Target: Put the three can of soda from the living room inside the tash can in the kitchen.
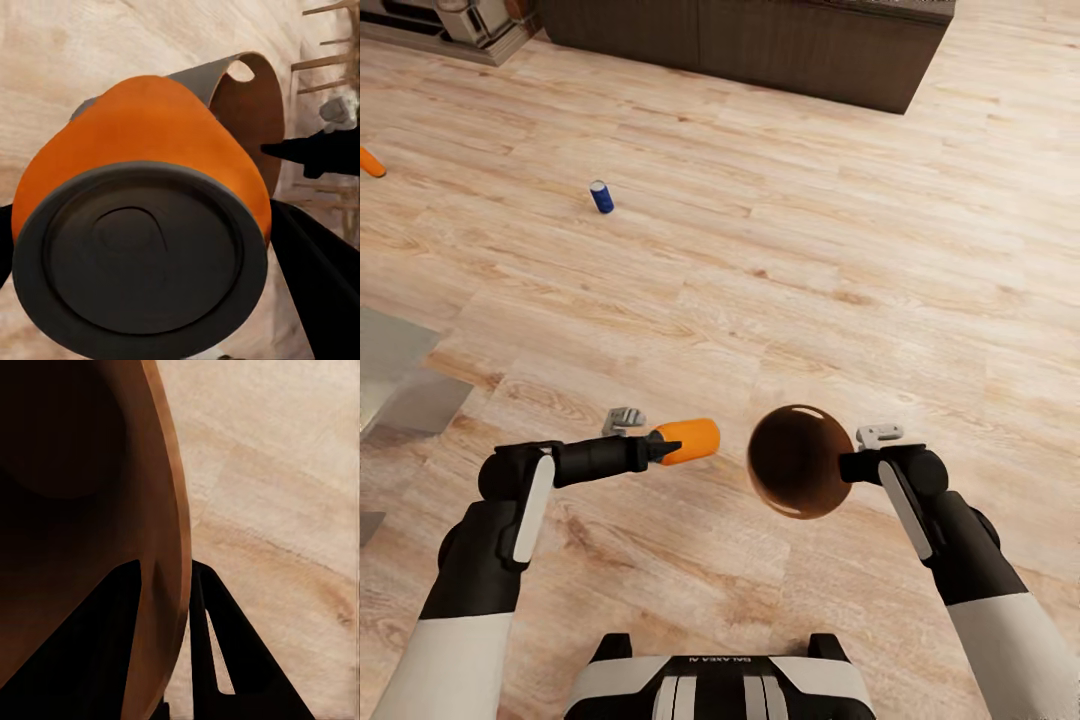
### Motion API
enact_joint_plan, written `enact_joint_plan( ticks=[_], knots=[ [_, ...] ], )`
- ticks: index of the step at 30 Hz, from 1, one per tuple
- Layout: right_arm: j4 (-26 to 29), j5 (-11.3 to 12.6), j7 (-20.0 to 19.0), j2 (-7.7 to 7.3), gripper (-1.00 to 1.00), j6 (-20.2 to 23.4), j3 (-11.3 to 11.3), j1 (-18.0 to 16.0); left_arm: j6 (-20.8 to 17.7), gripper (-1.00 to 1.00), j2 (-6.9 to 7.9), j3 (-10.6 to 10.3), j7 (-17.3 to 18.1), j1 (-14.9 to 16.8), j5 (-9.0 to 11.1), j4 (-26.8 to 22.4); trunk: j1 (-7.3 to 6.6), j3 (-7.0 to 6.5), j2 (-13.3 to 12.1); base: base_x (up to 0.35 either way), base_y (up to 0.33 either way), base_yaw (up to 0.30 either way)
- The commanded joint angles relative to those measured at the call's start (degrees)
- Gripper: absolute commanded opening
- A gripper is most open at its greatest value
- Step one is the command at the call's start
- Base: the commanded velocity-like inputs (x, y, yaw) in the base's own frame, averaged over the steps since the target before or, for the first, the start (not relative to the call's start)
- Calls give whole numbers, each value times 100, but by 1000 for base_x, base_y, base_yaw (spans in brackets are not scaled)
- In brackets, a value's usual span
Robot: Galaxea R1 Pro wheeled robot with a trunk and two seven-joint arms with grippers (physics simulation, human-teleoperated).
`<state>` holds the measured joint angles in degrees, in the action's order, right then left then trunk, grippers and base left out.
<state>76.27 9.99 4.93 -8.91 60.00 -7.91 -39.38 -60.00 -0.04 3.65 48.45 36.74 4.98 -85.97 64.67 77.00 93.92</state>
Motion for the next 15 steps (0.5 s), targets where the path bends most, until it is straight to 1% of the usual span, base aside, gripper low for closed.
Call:
enact_joint_plan(
  ticks=[1, 2, 3, 4, 5, 6, 7, 9, 11, 15],
  knots=[
    [12, 108, -18, 2, -100, 0, -6, -4, 0, -100, 0, 0, 142, 2, -59, -11, -23, -19, -41, 0, 0, 0],
    [-62, 109, -18, 2, -100, 0, -16, -9, 0, -100, -2, -2, 416, 2, -58, -35, -45, -37, -81, 0, 0, 0],
    [-77, 109, -18, 3, -100, 0, -18, -11, 0, -100, -3, -2, 482, 2, -55, -40, -67, -55, -122, 0, 0, 0],
    [-99, 109, -18, 5, -100, 0, -23, -13, 0, -100, -3, -3, 608, 3, -6, -48, -89, -73, -162, 0, 0, 0],
    [-107, 109, -18, 6, -100, 0, -25, -14, 0, -100, -4, -4, 661, 4, 32, -50, -111, -91, -202, 0, 0, 0],
    [-121, 109, -18, 10, -100, 0, -29, -15, 0, -100, -4, -9, 739, 6, 121, -54, -111, -91, -202, 0, 0, 0],
    [-130, 109, -18, 24, -100, 0, -34, -16, 0, -100, -4, -22, 790, 10, 207, -56, -111, -91, -202, 0, 0, 0],
    [-139, 109, -18, 46, -100, 0, -40, -16, 0, -100, -4, -43, 837, 18, 303, -54, -111, -91, -202, 0, 0, 0],
    [-143, 109, -18, 64, -100, 0, -49, -20, 0, -100, -9, -54, 859, 22, 356, -53, -111, -91, -202, 0, 0, 0],
    [-147, 109, -18, 95, -100, 0, -234, -42, 0, -100, -42, -60, 880, 34, 401, -37, -111, -91, -202, 0, 0, 0]
  ],
)
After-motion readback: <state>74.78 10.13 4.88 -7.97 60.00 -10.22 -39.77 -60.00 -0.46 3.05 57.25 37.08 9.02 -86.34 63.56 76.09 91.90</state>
